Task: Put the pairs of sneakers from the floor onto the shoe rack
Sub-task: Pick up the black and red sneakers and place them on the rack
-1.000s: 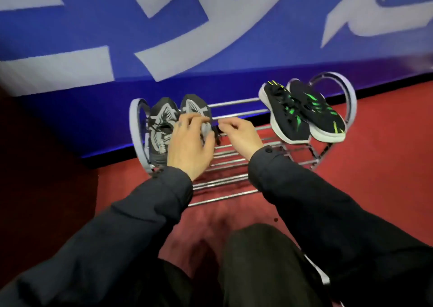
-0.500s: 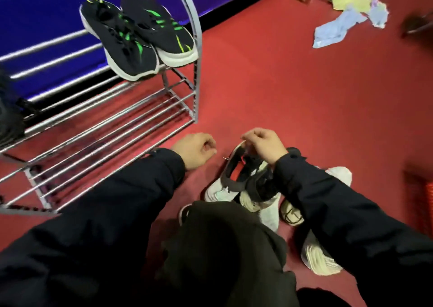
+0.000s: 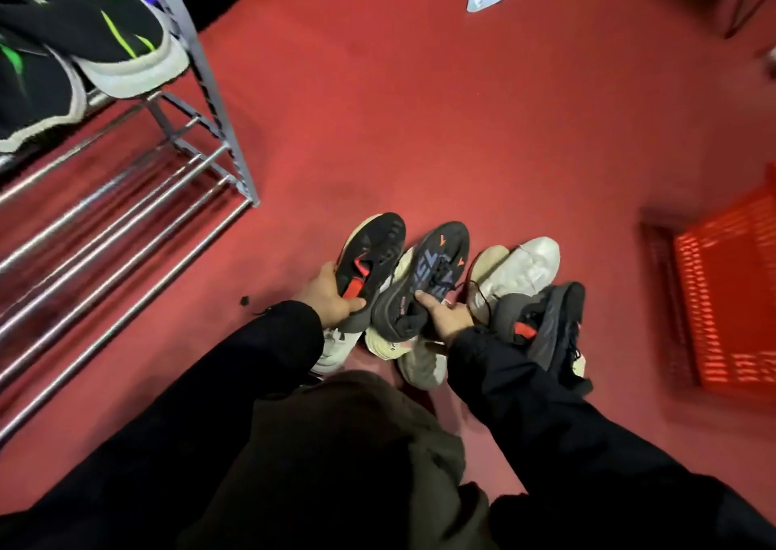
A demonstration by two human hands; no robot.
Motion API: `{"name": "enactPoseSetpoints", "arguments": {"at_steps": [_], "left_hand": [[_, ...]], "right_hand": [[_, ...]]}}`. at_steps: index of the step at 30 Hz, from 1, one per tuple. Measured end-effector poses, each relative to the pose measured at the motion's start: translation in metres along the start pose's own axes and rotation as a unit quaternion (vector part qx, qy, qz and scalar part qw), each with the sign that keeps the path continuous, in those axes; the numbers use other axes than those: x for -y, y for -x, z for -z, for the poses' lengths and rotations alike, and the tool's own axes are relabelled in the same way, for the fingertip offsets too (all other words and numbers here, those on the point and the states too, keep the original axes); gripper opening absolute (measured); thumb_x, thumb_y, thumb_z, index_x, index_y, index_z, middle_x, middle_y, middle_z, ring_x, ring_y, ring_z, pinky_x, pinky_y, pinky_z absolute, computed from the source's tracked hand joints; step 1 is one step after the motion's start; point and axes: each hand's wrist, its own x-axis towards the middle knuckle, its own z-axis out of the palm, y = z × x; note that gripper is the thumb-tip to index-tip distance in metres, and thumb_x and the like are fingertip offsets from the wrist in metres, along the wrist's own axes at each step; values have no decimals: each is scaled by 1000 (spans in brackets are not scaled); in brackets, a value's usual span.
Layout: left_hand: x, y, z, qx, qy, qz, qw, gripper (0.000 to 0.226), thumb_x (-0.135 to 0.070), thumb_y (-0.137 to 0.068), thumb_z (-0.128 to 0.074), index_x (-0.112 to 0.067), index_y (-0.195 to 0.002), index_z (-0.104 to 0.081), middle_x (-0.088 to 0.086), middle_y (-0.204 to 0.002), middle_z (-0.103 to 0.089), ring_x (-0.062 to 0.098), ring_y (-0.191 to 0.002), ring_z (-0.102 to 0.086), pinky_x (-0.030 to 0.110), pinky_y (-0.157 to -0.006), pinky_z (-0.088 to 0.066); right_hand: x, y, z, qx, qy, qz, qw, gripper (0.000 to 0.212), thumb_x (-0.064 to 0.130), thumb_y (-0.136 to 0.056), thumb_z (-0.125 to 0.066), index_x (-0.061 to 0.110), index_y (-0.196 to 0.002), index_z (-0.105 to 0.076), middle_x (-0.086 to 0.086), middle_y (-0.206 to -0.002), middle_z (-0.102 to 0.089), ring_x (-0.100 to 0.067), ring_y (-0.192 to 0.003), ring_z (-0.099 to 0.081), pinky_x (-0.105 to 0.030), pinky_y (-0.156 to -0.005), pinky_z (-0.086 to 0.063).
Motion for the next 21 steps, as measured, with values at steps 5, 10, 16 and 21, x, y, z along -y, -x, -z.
{"name": "enactPoseSetpoints", "arguments": {"at_steps": [5,10,16,21], "left_hand": [[-3,-2,-12,-54,-72,-61,994,67,-33,-81,-75,-14,-139,-46,15,-124,-62,35,-118,-58,40,-101,-46],[-8,-2,-16,-56,-40,14,998,52,-33,-81,-78,-12,-122,-54,11,-110,-66,33,-107,-64,34,-85,-47],[-38,11,-12,-71,-46,46,995,20,-27,-82,-74,-8,-82,-68,16,-87,-70,32,-84,-67,36,-72,-51],[-48,25,2,-131,12,39,991,37,-20,-92,-61,0,-122,-57,21,-115,-64,38,-111,-61,37,-85,-45]], "right_hand": [[2,22,13,-12,-14,35,999,41,58,-81,-66,18,-76,-55,-13,-83,-66,-27,-78,-62,-37,-75,-49],[17,48,100,-164,315,280,892,17,40,-86,-54,27,-95,-60,-1,-94,-68,-24,-85,-62,-35,-74,-49],[6,33,137,-144,410,139,890,78,70,-76,-61,14,-125,-38,-14,-116,-66,-36,-103,-67,-37,-73,-44],[6,27,120,-156,342,183,908,65,43,-81,-68,15,-132,-38,-14,-116,-67,-35,-101,-68,-38,-77,-51]]}}
